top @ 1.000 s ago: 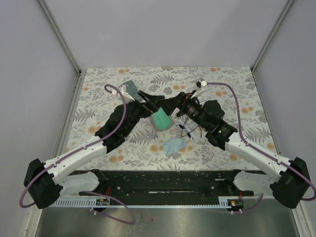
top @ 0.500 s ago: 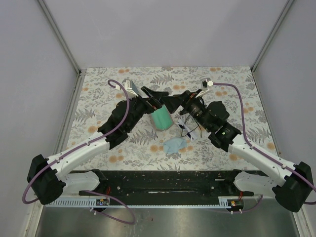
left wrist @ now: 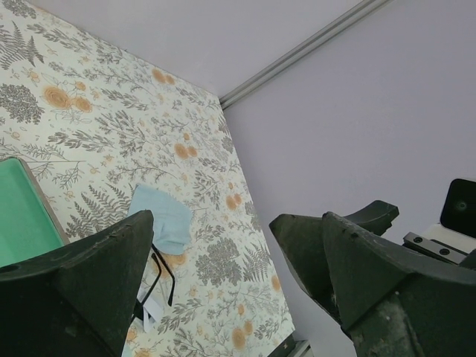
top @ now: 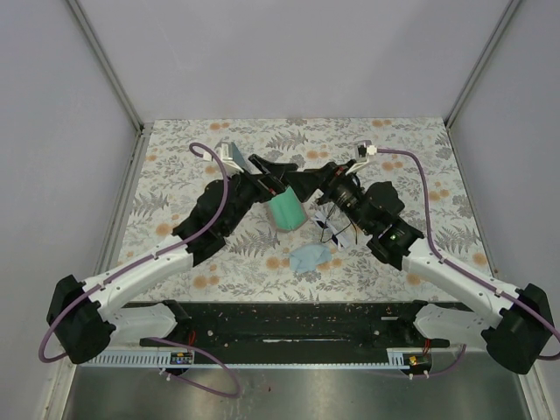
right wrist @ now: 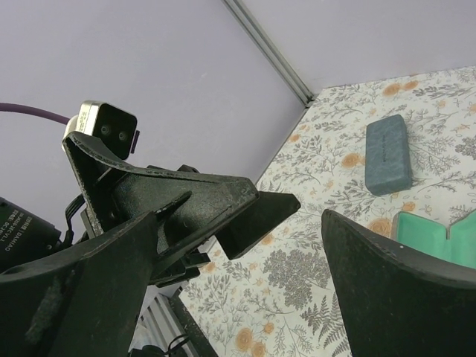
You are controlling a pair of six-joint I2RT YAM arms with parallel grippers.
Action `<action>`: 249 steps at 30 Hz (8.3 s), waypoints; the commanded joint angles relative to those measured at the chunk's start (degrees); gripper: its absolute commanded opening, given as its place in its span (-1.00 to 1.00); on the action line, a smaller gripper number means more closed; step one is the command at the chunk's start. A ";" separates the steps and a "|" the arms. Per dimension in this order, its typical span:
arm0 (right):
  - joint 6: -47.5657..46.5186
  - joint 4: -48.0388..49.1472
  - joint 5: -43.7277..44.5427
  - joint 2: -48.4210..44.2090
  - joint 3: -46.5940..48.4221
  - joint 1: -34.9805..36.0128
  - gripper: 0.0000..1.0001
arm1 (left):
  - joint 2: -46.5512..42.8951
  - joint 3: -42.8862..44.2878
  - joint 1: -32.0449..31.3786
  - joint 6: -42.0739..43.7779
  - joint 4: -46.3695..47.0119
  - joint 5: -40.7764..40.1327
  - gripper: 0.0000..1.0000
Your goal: Organize the sunglasses
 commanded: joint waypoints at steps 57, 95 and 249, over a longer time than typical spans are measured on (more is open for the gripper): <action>2.96 -38.79 6.31 27.71 5.11 -12.73 0.05 | 15.66 -3.48 -12.99 17.13 -26.21 -2.27 0.55; 1.20 -36.77 -12.43 12.69 -12.55 -12.84 -0.06 | 27.63 2.32 -12.91 11.86 -31.66 -1.56 -0.28; -1.00 -45.29 -7.05 29.66 5.91 -5.27 -1.00 | 30.62 6.98 -8.25 15.99 -37.54 9.60 -1.00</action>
